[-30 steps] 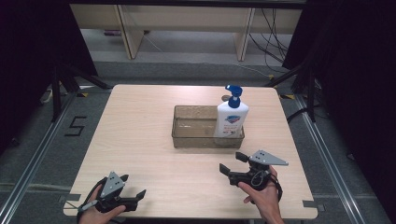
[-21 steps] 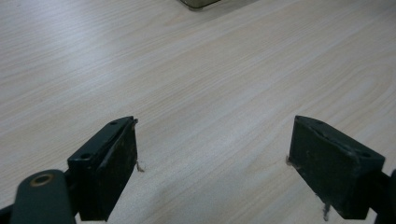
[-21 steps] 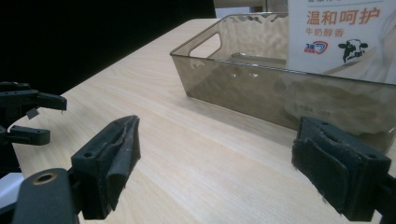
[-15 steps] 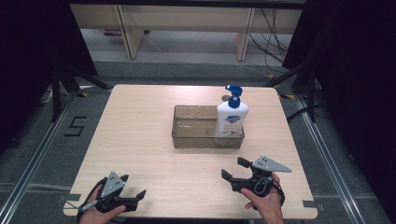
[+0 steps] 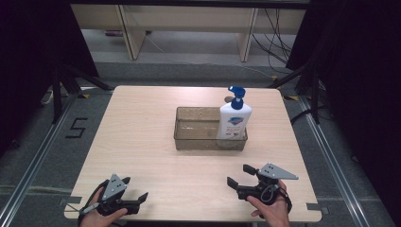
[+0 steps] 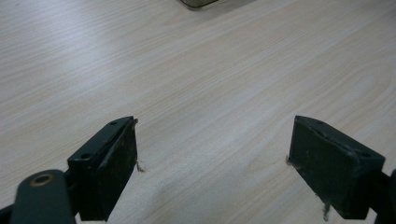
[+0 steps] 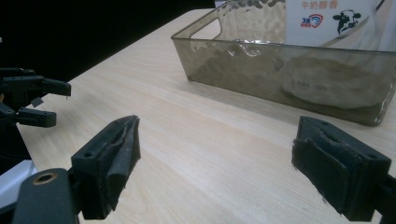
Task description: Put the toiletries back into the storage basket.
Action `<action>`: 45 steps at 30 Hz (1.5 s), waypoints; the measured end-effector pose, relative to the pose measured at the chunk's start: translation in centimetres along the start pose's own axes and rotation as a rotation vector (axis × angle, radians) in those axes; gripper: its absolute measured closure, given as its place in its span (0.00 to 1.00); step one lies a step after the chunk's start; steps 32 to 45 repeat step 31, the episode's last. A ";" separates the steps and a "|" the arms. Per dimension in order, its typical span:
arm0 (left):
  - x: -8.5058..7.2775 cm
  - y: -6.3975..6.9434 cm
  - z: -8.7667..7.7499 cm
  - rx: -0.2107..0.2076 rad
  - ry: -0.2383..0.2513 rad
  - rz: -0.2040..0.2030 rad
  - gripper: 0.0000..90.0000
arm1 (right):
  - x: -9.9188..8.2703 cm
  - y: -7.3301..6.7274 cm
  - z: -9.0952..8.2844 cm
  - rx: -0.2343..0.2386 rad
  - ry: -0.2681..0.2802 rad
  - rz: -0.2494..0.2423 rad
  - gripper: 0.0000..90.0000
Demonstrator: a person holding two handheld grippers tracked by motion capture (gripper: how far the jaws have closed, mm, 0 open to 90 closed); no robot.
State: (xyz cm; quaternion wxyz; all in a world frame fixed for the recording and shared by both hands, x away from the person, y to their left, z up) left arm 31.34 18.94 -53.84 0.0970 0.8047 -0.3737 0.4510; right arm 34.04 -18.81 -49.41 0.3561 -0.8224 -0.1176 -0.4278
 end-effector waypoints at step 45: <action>0.0 0.0 -0.1 0.000 -0.007 0.005 0.16 | -1.3 -0.2 -0.4 0.018 -0.040 -0.013 0.17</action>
Point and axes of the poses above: each handheld gripper's, and its own axes: z roughly forward along the jaws, x roughly out of its top, y roughly to its right, the point moved 6 cm from there along z, roughly forward along the jaws, and after that the axes turned 15 degrees about z, right-handed, at the moved point
